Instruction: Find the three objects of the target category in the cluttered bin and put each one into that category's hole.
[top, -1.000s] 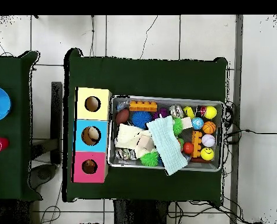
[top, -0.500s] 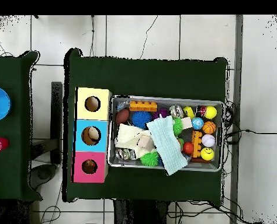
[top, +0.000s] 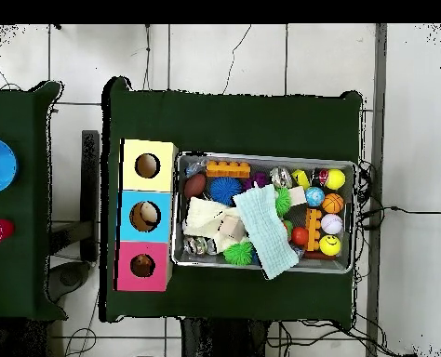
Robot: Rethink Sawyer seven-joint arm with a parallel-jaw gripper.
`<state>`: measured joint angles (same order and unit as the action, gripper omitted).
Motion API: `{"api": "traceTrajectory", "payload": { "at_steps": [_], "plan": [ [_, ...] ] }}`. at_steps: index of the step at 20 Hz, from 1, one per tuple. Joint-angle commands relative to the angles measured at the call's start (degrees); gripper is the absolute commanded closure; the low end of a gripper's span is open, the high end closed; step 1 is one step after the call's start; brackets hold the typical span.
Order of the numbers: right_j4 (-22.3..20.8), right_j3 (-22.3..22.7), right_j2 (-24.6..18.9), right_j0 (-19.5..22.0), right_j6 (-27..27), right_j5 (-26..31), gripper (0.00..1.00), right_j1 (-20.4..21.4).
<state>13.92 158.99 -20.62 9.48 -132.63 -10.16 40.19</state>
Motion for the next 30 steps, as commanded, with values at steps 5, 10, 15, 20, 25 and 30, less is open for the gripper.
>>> {"api": "traceTrajectory", "payload": {
  "at_steps": [5, 10, 15, 20, 25, 30],
  "plan": [
    [2.6, -14.8, -5.4, 0.2, -13.4, -2.8, 1.0, -0.8],
    [3.2, -14.9, -7.6, 0.7, -15.3, -2.3, 1.0, 0.2],
    [2.6, -15.3, -10.7, 2.7, -16.4, -2.8, 1.0, 0.1],
    [2.7, -15.5, -10.6, 2.5, -16.2, -4.1, 1.0, -0.3],
    [0.2, -16.9, -9.3, 3.0, -13.9, -7.8, 1.0, -3.2],
    [-3.6, -19.8, -7.0, 3.8, -10.1, -11.2, 1.0, -6.3]
  ]
}}
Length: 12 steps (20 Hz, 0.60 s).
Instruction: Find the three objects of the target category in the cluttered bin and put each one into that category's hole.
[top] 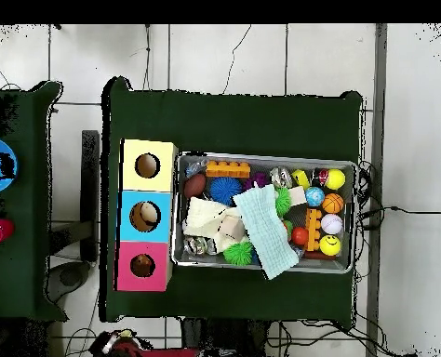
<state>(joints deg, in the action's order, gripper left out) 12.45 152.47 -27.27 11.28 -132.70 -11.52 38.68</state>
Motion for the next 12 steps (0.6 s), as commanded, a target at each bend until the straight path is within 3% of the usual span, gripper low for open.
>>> {"api": "traceTrajectory", "payload": {
  "at_steps": [1, 12],
  "plan": [
    [-2.9, -13.8, -0.3, 2.3, -9.5, -10.0, 1.0, -5.2],
    [-5.0, -17.2, 2.2, 1.6, -8.9, -12.6, 1.0, -6.0]
  ]
}}
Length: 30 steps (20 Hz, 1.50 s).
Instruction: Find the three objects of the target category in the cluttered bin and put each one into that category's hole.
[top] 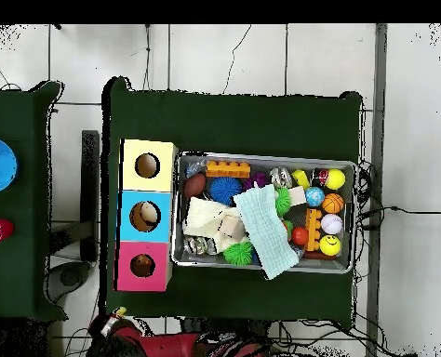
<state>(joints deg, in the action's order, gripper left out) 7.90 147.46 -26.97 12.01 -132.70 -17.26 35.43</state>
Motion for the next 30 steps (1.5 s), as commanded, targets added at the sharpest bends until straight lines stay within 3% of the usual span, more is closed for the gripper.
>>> {"api": "traceTrajectory", "payload": {
  "at_steps": [1, 6, 8, 15, 20, 23, 26, 30],
  "plan": [
    [-0.6, -12.6, 2.3, 0.5, -8.8, -7.4, 1.0, -3.0],
    [-1.9, -13.2, 2.8, 1.3, -8.0, -7.0, 1.0, -3.5],
    [-2.0, -12.1, 1.9, 2.3, -7.9, -4.6, 1.0, -1.7],
    [5.6, -3.2, -4.6, 5.1, -12.8, 15.6, 1.0, 19.4],
    [8.3, -0.5, -11.2, 9.5, -15.3, 24.2, 1.0, 28.1],
    [12.1, -0.6, -12.0, 10.1, -13.1, 30.9, 1.0, 33.1],
    [13.6, -1.8, -12.2, 9.8, -12.7, 31.2, 1.0, 33.0],
    [14.5, -6.5, -6.8, 5.3, -11.6, 31.0, 1.0, 31.0]
  ]
}}
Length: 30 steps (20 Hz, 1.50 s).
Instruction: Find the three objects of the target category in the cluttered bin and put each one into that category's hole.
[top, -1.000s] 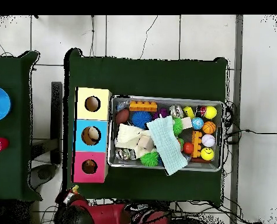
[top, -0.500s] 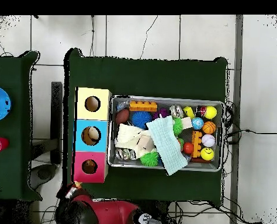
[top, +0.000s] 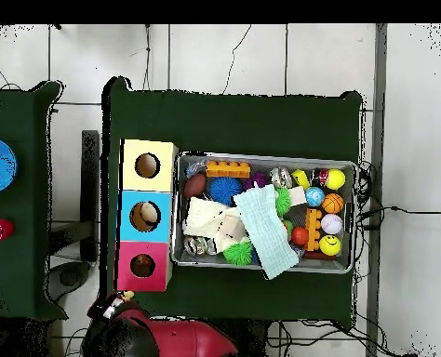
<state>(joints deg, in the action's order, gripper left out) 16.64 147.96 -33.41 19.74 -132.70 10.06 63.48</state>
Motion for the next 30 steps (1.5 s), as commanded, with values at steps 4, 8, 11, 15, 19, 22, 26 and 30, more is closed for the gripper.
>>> {"api": "traceTrajectory", "payload": {
  "at_steps": [4, 8, 11, 15, 19, 22, 26, 30],
  "plan": [
    [7.7, -10.2, 2.2, -5.3, -12.3, 9.2, 1.0, 4.2],
    [7.9, -13.4, 5.0, -7.6, -11.9, 10.0, 1.0, 3.4],
    [7.6, -16.3, 5.5, -7.0, -10.7, 12.8, 1.0, 3.4],
    [7.3, -19.0, 4.2, -3.8, -6.9, 16.4, 1.0, 3.8],
    [4.4, -21.5, 4.7, -1.6, -3.2, 17.9, 1.0, 3.1],
    [1.8, -22.4, 4.7, 0.0, -0.2, 15.7, 1.0, 1.8],
    [-5.6, -26.5, 8.2, 0.2, 2.4, 16.1, 1.0, -0.8],
    [-11.9, -29.5, 10.2, 1.1, 3.8, 21.4, 1.0, -1.2]
  ]
}}
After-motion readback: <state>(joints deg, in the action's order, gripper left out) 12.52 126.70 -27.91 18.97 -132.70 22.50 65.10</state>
